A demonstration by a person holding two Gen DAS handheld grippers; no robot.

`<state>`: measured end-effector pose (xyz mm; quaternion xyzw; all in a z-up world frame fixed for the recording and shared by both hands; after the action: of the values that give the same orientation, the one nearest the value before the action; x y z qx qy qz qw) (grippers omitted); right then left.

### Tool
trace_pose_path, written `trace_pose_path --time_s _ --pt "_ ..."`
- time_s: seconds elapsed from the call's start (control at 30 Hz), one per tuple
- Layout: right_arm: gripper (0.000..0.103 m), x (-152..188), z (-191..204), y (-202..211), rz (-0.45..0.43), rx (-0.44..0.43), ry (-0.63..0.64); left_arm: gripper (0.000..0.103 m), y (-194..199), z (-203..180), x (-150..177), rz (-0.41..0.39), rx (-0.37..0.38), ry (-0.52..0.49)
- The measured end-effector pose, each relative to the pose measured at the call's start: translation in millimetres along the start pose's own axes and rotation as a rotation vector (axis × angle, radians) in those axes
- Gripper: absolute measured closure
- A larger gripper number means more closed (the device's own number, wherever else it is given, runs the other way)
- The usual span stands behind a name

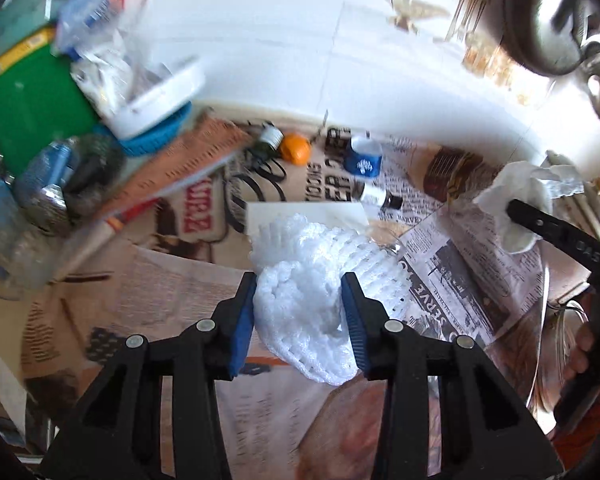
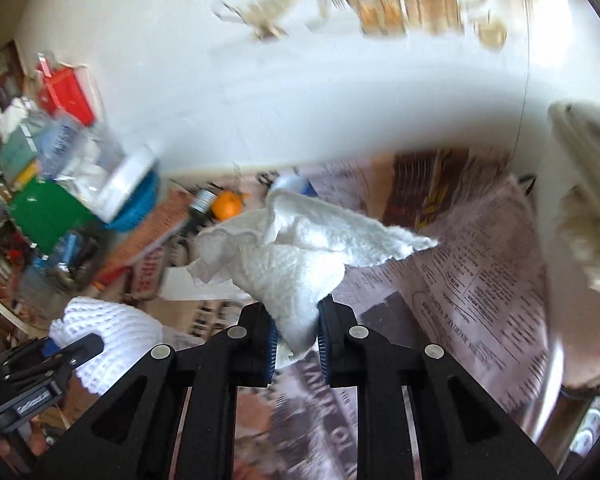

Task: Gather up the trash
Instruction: 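Carry the foam net and tissue down to the white bucket and release both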

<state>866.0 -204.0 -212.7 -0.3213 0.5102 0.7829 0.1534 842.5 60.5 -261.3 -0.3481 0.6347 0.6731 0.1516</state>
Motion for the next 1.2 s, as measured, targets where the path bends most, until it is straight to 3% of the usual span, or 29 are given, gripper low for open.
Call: trace_pose_path --time_s 0.23,0.57,0.77,0.93,1.2 --pt "0.088 54 71 37 -0.049 -0.005 -0.035 0.062 47 55 43 -0.042 0.046 -0.049" --pt "0.088 177 180 87 -0.105 0.073 -0.138 0.062 135 154 141 -0.052 0.114 -0.213" --pt "0.088 225 207 118 -0.083 0.128 -0.182 0.062 163 172 183 -0.012 0.145 -0.281" --pt "0.088 253 217 129 -0.044 0.167 -0.188 0.062 172 174 217 0.029 0.194 -0.279" --pt "0.087 304 203 109 0.050 0.186 -0.190 0.061 143 166 271 0.124 0.188 -0.271"
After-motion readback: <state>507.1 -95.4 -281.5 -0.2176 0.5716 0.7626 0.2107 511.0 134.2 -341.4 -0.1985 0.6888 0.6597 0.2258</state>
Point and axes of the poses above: each gripper's, at about its wrist camera, not at the fingertips, and y roughly against the way its jaws point, z to its left, x to its underside, the point moved 10 cm from there along -y, roughly the way its jaws point, and after that the axes turned 11 degrees about -y, right-handed, at the moved point
